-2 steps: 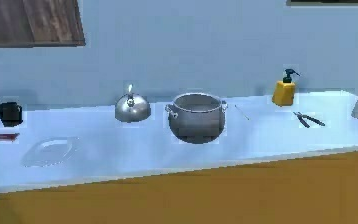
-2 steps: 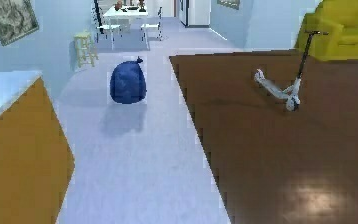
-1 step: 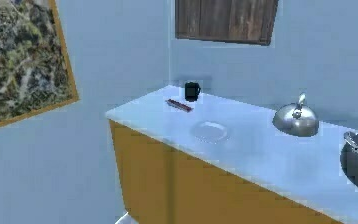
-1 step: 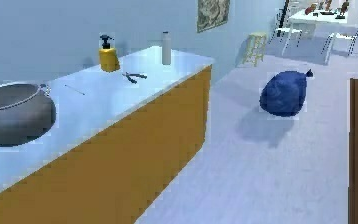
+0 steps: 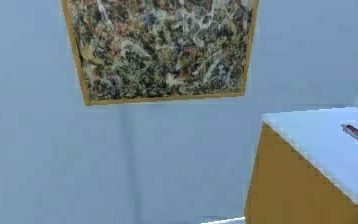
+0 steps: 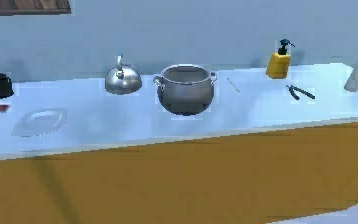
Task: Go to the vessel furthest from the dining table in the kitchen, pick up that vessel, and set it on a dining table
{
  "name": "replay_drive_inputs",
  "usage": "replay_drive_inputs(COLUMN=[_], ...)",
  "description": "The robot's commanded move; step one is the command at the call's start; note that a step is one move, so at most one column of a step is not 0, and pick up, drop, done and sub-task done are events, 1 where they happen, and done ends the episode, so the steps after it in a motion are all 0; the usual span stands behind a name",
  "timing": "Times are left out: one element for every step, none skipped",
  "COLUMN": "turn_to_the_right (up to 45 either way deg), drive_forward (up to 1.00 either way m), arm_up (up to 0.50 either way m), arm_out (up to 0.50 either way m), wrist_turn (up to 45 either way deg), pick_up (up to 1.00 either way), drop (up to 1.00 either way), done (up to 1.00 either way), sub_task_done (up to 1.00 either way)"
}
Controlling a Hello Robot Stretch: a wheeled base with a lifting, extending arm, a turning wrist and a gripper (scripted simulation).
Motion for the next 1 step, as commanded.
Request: replay_drive_inputs(turn_to_the_right=[-36.0], drive_forward=[0.0], arm_up=[0.0], arm_out=[0.0], wrist_turn=[0.0], pick_up=[0.0], drop=[0.0], done=[0.0], sub_task_done=[0.0])
